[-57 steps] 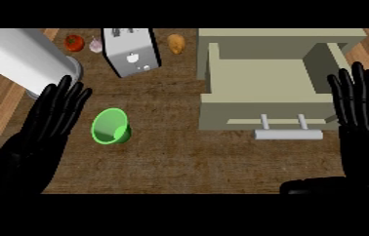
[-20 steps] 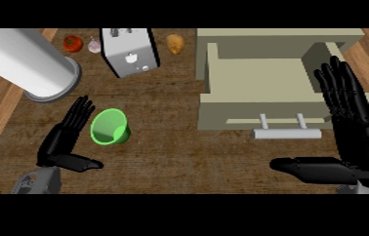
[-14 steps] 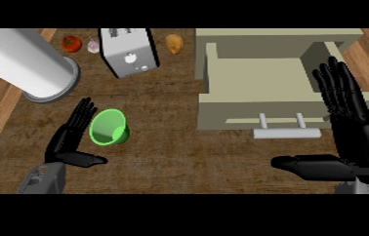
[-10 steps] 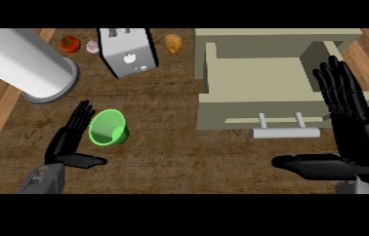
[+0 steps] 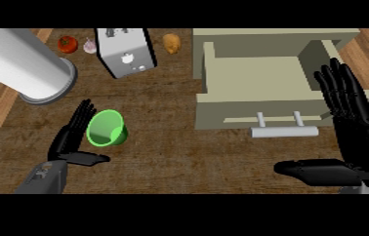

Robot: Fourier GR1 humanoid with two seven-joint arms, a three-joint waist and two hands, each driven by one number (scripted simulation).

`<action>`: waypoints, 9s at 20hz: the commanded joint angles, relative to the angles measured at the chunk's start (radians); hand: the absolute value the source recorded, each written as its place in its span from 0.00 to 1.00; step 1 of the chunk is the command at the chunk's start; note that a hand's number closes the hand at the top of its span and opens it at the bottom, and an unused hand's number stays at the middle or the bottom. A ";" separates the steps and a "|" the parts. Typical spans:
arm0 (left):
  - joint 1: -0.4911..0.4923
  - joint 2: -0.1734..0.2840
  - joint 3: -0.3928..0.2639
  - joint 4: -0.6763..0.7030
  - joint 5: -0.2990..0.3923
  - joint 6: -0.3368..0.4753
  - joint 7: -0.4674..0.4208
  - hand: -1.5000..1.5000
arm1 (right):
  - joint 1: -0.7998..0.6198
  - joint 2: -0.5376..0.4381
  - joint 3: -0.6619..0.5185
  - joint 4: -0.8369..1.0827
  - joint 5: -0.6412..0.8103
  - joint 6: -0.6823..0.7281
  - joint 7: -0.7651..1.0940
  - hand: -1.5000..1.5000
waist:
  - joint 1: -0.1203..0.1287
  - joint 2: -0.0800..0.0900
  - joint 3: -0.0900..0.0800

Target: Pick up the cup, place it into the drawer and close the drawer

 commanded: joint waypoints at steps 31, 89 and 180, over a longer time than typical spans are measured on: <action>-0.050 -0.142 -0.034 0.005 0.033 -0.377 -0.119 1.00 | -0.048 0.005 0.000 0.033 -0.008 0.008 0.038 0.00 | 0.001 0.002 -0.002; -0.733 -0.310 -0.310 -0.417 0.379 0.593 0.613 1.00 | -0.021 -0.042 -0.108 0.036 -0.056 0.054 0.019 0.00 | -0.008 -0.004 0.004; 0.034 0.287 -0.479 -1.184 0.770 0.551 0.690 0.00 | -0.710 -0.046 0.146 1.424 0.886 -0.278 -0.348 1.00 | 0.083 0.004 0.005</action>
